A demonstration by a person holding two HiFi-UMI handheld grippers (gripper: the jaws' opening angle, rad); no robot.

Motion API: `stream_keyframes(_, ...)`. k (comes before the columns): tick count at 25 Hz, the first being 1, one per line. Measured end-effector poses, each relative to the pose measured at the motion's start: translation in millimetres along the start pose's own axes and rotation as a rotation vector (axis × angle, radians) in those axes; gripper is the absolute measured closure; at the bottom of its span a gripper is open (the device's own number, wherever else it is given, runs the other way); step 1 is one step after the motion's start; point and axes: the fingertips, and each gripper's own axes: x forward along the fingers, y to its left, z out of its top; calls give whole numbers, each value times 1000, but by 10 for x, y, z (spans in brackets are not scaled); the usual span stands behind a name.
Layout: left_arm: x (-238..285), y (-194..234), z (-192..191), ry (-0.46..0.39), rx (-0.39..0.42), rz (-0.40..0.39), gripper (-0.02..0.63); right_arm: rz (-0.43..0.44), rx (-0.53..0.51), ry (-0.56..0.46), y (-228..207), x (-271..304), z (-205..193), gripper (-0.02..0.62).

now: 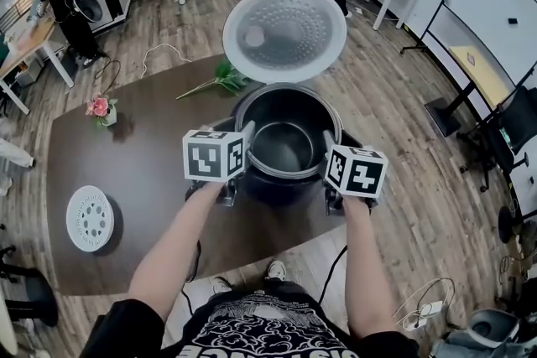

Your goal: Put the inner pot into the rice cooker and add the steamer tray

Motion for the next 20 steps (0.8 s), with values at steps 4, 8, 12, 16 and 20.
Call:
stream_keyframes(4,12,14,2,-6,0,-2,471,-2,3,-12,0,15,8,463)
stream_keyframes(8,11,9,13,-11,0,-8,469,-9,-1,-34,-11,10,18,460)
stream_keyframes(12,12,-7,17,-7,7,-16,465,3,-10,-32,-22,4,20,454)
stream_keyframes(16,27,-45,13,-1,27,-26,445,0,-37,-26,-52,-19,34,453)
stream_keyframes(20,-20,-48,14,2,44,-20,434,15,-58,-59,9,-86,147,453)
